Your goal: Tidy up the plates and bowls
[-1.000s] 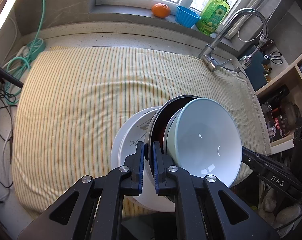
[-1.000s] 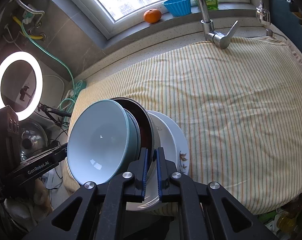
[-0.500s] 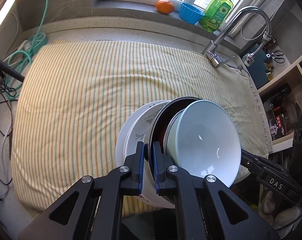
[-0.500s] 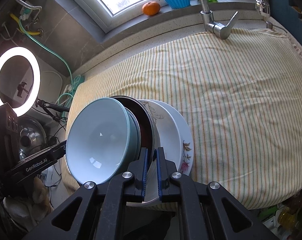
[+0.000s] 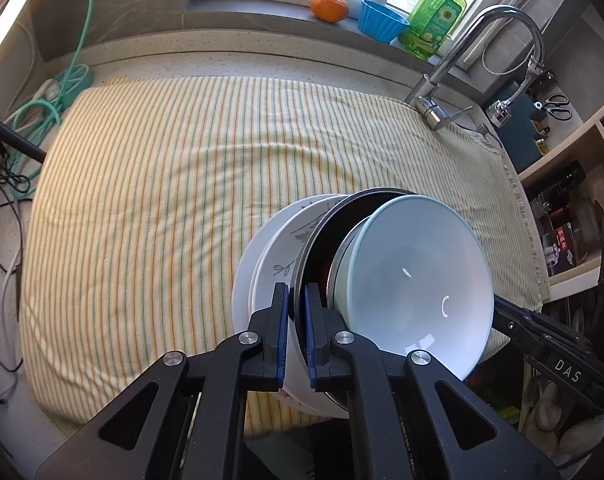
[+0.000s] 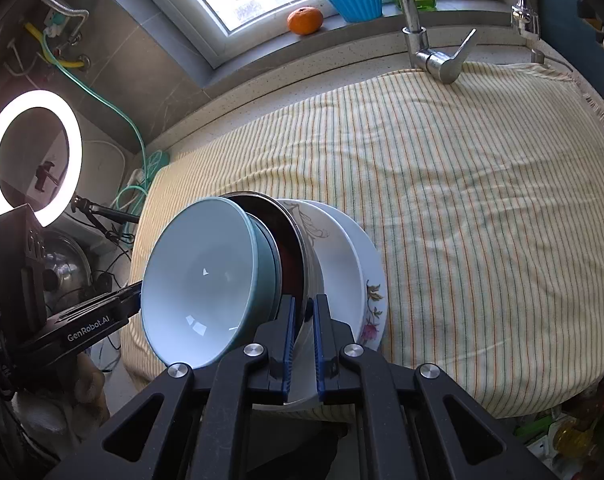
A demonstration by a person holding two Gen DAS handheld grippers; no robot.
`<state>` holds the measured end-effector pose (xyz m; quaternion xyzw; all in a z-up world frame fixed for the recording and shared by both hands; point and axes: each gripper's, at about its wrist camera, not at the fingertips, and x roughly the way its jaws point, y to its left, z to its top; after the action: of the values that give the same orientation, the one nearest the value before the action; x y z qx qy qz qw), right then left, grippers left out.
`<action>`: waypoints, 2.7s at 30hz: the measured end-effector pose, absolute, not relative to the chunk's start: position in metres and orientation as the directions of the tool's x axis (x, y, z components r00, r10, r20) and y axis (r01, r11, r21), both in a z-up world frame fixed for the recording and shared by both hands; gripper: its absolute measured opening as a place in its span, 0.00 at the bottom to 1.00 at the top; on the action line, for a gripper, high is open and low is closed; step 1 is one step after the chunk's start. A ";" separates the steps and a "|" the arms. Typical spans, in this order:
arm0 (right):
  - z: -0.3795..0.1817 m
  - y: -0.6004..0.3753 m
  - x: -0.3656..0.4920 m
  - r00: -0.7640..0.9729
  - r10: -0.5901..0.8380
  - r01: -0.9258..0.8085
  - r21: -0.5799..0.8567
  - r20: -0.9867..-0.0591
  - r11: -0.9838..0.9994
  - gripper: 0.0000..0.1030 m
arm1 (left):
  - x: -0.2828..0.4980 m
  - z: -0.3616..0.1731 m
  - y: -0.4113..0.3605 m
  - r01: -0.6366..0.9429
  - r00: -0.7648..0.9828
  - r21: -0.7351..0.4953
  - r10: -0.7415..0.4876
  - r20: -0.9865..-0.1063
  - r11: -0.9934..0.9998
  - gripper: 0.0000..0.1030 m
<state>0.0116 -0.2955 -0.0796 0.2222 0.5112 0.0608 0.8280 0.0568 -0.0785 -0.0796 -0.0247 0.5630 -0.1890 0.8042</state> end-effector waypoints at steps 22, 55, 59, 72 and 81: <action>-0.056 -0.291 0.002 0.524 0.270 0.076 0.360 -0.808 0.930 0.18 | 0.049 -0.060 -0.056 0.244 0.416 -0.169 -0.260 -0.871 0.955 0.21; -0.012 -0.279 -0.056 0.706 0.153 -0.012 0.205 -0.691 0.979 0.69 | -0.045 -0.006 -0.070 0.224 0.628 -0.036 -0.173 -0.759 0.974 0.73; -0.013 -0.277 -0.063 0.731 0.115 -0.004 0.164 -0.672 0.986 0.75 | -0.047 -0.005 -0.073 0.229 0.639 -0.018 -0.165 -0.751 0.973 0.77; -0.012 -0.277 -0.066 0.739 0.127 -0.005 0.183 -0.661 0.983 0.75 | -0.054 0.003 -0.067 0.218 0.652 -0.024 -0.164 -0.740 0.976 0.77; -0.016 -0.278 -0.068 0.727 0.131 -0.007 0.184 -0.674 0.983 0.75 | -0.057 0.004 -0.071 0.229 0.649 -0.029 -0.175 -0.740 0.973 0.77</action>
<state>-0.0684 -0.2779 -0.0156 0.0847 0.3675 0.0374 0.9254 -0.0573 -0.0706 0.0040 0.0334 0.4035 -0.1114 0.9075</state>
